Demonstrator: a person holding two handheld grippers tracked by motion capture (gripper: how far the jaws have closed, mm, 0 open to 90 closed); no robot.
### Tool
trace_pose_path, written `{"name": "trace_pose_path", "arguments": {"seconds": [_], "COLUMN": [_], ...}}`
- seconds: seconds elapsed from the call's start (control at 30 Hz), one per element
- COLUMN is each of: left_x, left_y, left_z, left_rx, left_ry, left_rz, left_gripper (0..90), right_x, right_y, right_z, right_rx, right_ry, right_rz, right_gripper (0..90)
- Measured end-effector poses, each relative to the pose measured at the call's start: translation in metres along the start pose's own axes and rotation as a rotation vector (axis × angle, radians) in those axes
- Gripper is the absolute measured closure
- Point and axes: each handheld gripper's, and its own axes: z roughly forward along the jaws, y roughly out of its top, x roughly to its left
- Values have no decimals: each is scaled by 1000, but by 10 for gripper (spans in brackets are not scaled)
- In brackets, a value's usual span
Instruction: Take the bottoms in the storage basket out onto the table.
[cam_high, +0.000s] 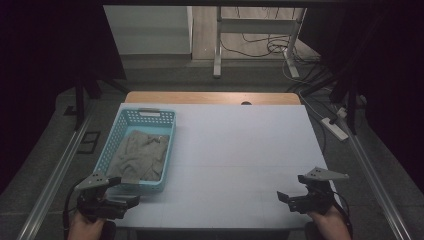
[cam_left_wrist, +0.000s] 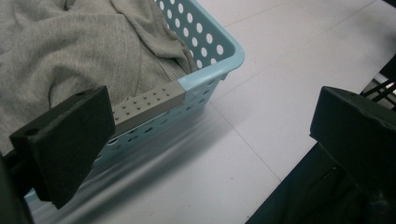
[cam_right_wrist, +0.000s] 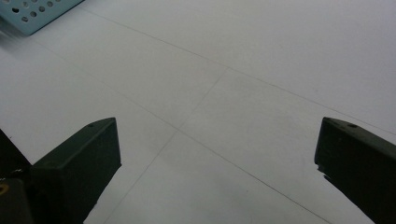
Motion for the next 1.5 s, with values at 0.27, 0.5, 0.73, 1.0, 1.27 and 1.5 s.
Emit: {"name": "trace_pose_path", "arguments": {"seconds": [0.27, 0.5, 0.73, 1.0, 1.27, 1.5], "left_x": [0, 3, 5, 7, 8, 7], "left_y": [3, 5, 9, 14, 18, 20], "left_z": [2, 3, 5, 9, 11, 16], "left_rx": [2, -11, -20, -11, -6, 35], "left_ry": [-9, -28, -56, -99, -97, -81], "left_rz": [7, 5, 3, 29, 47, 60], "left_gripper": [0, 0, 0, 0, 0, 0], "right_x": [1, 1, 1, 1, 1, 1], "right_y": [0, 0, 0, 0, 0, 0], "right_z": [1, 1, 1, 1, 1, 1], "right_rx": [4, 5, 6, 7, 8, 7], "right_ry": [-4, -5, -6, -9, -10, -12], "right_rz": [-12, -13, -13, -14, -14, -13], "right_gripper": [7, 7, 7, 7, 7, 7]}}
